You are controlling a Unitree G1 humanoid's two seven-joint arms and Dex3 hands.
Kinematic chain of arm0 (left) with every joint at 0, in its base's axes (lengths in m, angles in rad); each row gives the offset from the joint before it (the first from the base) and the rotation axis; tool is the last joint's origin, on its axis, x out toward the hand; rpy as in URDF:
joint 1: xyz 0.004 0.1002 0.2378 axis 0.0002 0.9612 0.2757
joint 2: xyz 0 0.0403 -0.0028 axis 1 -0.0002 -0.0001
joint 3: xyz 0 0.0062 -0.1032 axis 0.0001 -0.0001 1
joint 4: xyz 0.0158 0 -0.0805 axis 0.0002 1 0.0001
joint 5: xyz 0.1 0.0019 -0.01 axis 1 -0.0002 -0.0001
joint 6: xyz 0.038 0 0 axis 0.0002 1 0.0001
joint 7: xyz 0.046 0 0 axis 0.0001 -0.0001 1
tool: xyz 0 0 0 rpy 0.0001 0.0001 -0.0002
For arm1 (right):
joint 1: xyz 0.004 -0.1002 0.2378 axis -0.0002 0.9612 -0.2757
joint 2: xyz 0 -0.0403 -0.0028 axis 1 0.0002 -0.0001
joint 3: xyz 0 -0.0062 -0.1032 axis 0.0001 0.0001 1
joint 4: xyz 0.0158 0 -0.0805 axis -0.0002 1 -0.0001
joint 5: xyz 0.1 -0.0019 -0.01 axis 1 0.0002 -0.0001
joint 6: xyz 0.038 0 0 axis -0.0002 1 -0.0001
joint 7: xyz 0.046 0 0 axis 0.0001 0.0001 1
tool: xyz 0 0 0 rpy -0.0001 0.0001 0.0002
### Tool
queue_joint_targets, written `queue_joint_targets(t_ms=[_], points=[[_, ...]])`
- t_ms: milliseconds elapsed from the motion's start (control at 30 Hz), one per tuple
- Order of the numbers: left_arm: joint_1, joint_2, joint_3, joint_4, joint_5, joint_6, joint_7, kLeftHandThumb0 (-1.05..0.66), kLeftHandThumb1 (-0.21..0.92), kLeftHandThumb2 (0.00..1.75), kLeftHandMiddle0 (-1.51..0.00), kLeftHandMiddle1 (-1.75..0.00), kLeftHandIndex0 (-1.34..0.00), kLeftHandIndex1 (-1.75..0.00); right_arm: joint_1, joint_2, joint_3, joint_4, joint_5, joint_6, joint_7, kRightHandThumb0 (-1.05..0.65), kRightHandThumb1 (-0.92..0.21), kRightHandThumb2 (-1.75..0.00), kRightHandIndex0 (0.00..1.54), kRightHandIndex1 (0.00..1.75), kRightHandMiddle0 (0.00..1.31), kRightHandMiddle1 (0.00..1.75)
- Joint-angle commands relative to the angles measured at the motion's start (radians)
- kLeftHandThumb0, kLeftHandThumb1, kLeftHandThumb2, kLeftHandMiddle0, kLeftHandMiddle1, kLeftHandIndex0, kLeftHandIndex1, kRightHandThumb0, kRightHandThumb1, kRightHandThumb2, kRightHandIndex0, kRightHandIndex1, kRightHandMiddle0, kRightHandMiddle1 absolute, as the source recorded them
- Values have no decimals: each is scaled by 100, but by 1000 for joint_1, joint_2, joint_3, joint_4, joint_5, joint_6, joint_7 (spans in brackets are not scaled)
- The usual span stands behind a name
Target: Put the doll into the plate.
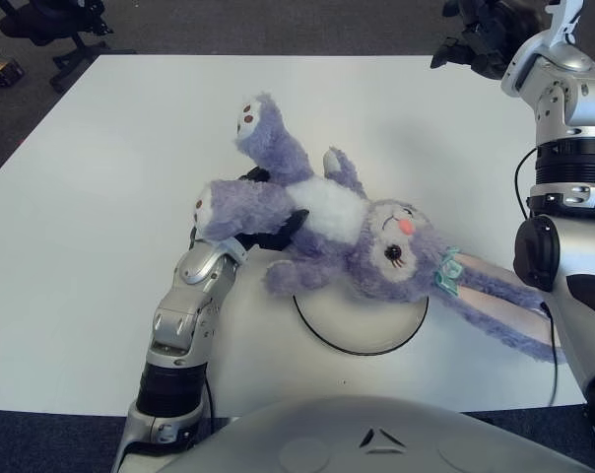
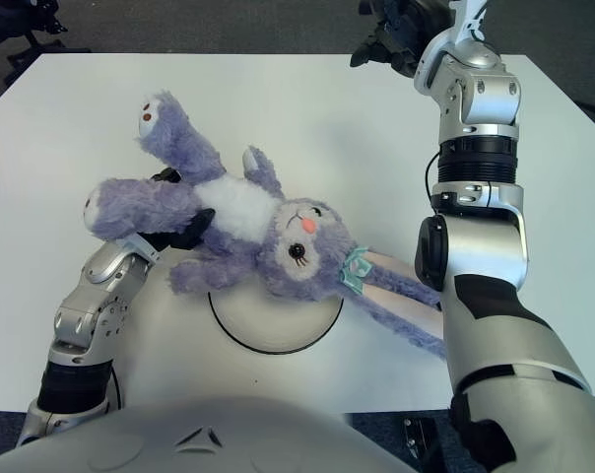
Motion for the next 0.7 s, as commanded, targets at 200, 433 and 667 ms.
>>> queue_joint_targets(t_ms=[200, 433, 667], points=[[-12, 2, -8, -32, -5, 37, 14, 13, 51, 75, -88, -175, -64, -175, -32, -4, 6, 35, -16, -16, 0, -35, -92, -52, 79, 84, 20, 175], [-2, -3, -42, -45, 21, 40, 31, 12, 50, 75, -88, -175, -65, -175, -43, -4, 10, 70, -22, -24, 6, -35, -92, -52, 79, 85, 20, 174], [0, -3, -47, -47, 23, 39, 35, 12, 50, 74, -88, -175, -66, -175, -46, -5, 12, 78, -22, -29, 6, -35, -92, -52, 78, 86, 20, 175]])
